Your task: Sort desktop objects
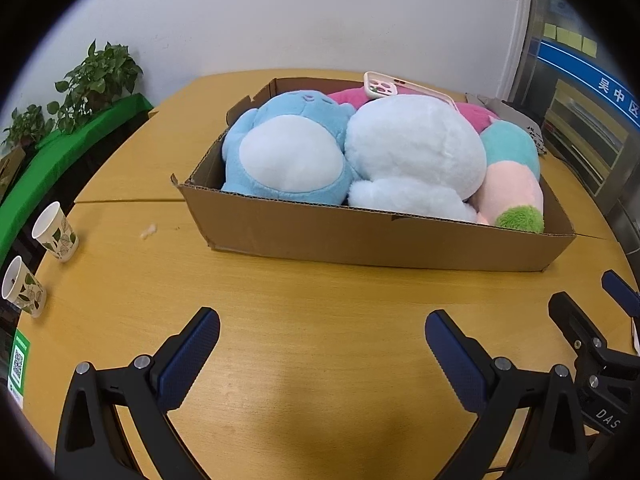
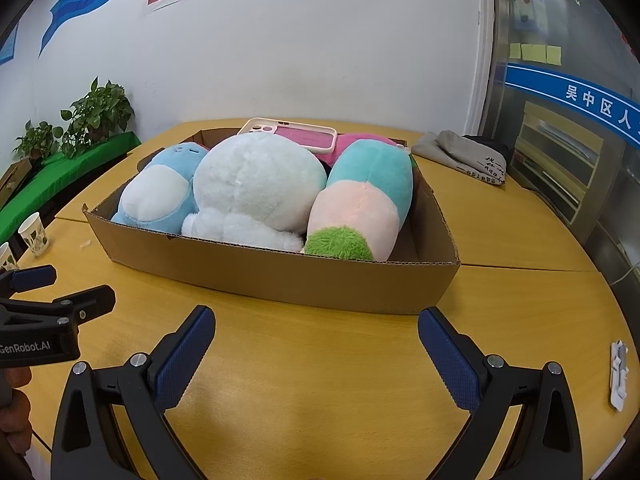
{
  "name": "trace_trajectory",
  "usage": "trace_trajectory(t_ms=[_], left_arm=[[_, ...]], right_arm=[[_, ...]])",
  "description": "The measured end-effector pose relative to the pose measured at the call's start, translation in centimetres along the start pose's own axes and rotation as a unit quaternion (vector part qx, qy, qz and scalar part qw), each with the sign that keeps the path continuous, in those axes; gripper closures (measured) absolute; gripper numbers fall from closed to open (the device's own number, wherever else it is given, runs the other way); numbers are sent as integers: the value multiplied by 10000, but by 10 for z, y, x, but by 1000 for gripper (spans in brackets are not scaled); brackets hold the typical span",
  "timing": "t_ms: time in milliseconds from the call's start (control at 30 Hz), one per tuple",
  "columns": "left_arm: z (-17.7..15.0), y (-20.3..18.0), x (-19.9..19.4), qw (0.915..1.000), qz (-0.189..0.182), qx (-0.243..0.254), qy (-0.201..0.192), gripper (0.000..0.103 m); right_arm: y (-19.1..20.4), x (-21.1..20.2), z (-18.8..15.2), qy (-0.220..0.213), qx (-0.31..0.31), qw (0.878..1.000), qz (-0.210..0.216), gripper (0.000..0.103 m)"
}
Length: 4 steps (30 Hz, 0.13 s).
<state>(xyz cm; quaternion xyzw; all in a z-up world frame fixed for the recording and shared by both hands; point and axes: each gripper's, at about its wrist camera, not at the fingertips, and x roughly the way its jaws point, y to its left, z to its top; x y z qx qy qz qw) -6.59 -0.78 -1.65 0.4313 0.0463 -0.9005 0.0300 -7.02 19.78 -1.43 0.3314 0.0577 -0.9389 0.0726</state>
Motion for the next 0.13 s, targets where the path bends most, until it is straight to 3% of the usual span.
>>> trace_trajectory(t_ms=[133], left_arm=[[0, 2, 3, 9999, -81, 6, 74, 1]], right_arm=[[0, 0, 0, 6, 11, 10000, -24, 0]])
